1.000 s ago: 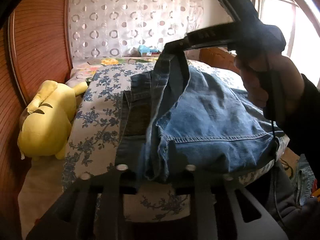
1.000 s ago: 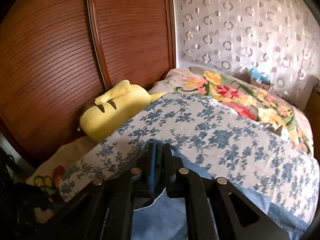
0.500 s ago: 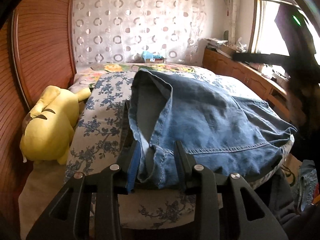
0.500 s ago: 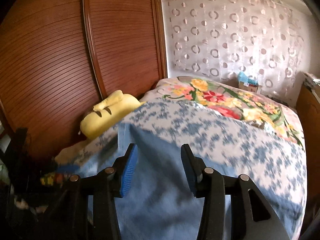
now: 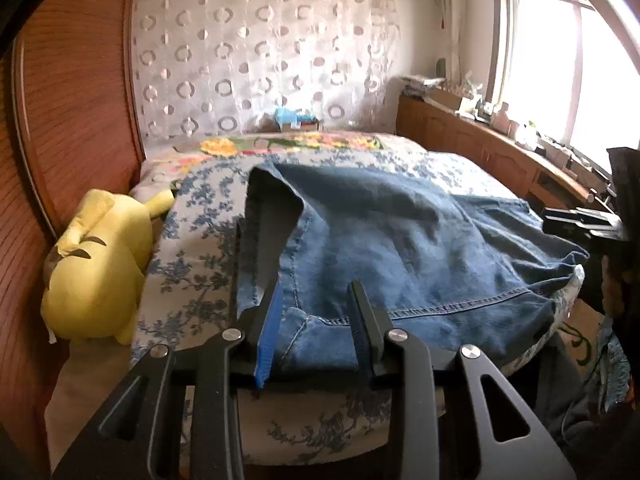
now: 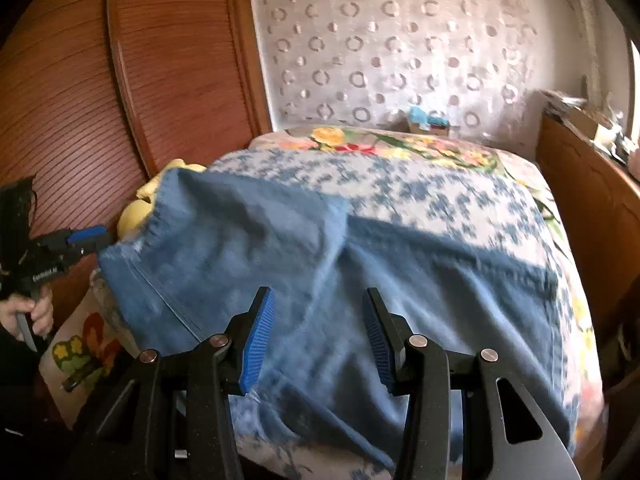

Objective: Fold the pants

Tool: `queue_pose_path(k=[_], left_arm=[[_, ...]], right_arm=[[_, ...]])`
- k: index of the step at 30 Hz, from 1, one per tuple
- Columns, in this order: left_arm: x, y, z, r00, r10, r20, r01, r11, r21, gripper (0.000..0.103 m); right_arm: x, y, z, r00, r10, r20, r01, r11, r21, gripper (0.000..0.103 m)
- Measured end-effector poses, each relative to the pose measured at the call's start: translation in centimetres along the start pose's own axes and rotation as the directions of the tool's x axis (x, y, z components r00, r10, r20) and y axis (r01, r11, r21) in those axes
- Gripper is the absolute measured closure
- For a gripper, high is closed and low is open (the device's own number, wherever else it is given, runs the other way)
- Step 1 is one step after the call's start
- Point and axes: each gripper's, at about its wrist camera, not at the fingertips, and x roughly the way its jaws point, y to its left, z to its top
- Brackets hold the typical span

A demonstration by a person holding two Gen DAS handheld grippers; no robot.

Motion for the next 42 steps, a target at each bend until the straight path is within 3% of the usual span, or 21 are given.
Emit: queue_pose_path(k=[3, 12, 15, 20, 27, 33, 42], left_arm=[[1.7, 0.4, -0.1, 0.998, 0.036, -0.052, -0.036, 0.999, -0.006, 0.068], [3.5, 0.9, -1.7, 0.99, 0.033, -0.136, -0.036, 0.999, -0.022, 0.068], [3.5, 0.7, -2.1, 0.99, 0.013, -0.141, -0.015, 1.0, -0.011, 0.08], [2.6, -0.2, -2.5, 0.989, 0.042, -0.14, -0.037, 0.999, 0.034, 0.096], [-1.0, 0.5, -2.5, 0.997, 0.042, -0.06, -0.043, 0.999, -0.017, 0.096], [-0.9, 0.9, -2.7, 0.996, 0.061, -0.069, -0.061, 0.998, -0.01, 0.096], [-2.6, -0.7, -1.4, 0.998, 0.058, -0.012, -0.058, 0.998, 0.015, 0.095]], right_arm=[[-0.3, 0.4, -0.9, 1.0, -0.001, 0.006, 0.001, 1.0, 0.014, 0.056], [-0.4, 0.4, -2.8, 0.998, -0.057, 0.024, 0.056, 0.998, 0.04, 0.056], [-0.3, 0.3, -3.2, 0.999, -0.043, 0.019, 0.042, 0.997, 0.063, 0.056], [-0.1, -0.4, -3.5, 0.999, -0.035, 0.003, 0.034, 0.996, 0.083, 0.056], [-0.4, -1.5, -3.8, 1.0, -0.022, 0.004, 0.021, 0.995, 0.1, 0.056], [-0.9, -1.8, -4.3, 1.0, -0.028, 0.003, 0.027, 0.994, 0.109, 0.056], [-1.6, -1.7, -4.7, 0.999, -0.036, 0.002, 0.035, 0.993, 0.116, 0.056]])
